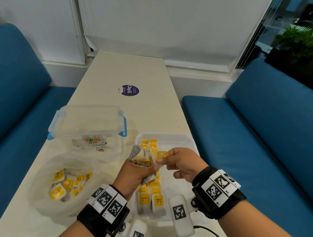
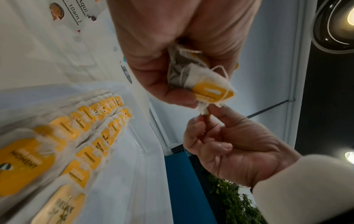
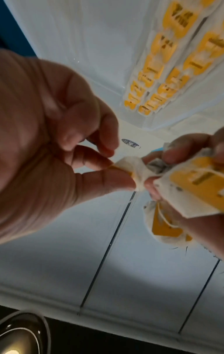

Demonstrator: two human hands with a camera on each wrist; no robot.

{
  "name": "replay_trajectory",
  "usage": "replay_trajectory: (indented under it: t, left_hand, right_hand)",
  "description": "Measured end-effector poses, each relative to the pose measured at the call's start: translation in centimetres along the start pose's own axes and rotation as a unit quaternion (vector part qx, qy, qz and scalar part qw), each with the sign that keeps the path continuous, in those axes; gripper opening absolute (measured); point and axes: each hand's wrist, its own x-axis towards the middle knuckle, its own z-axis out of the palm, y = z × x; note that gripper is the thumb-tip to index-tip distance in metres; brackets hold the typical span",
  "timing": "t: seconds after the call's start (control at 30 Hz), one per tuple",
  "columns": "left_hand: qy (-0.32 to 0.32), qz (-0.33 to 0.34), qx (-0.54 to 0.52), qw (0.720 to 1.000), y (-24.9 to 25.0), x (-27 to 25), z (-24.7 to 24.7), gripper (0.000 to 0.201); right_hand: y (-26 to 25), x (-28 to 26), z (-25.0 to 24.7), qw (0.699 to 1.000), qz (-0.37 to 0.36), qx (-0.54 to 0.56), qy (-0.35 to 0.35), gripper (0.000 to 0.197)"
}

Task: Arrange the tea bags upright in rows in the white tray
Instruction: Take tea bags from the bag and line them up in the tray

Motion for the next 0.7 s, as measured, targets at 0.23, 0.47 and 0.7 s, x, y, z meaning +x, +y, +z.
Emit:
replay_trajectory:
  t: [0.23,0.47,0.7]
  left_hand:
    - [0.091,-0.067,-0.048,0.992,-1.1,2.0,-1.0,0.037]
    - [0.128,-0.1,-0.061,0.985,-1.4,1.5,-1.9,0.027]
    - [0.164,-0.115,-0.09,0.976,-1.8,1.1,-3.1,0.017]
  right_hand:
    - [-2.8,2.8,-2.5,0.987,-0.114,-0.059,0.094,0.034]
    - [-1.2,11.3,-4.0,0.956,-0.085,-0.233,0.154,0.006]
    - [1.4,15.3,-2.7,0.958,-0.074,-0.267,0.068,0.018]
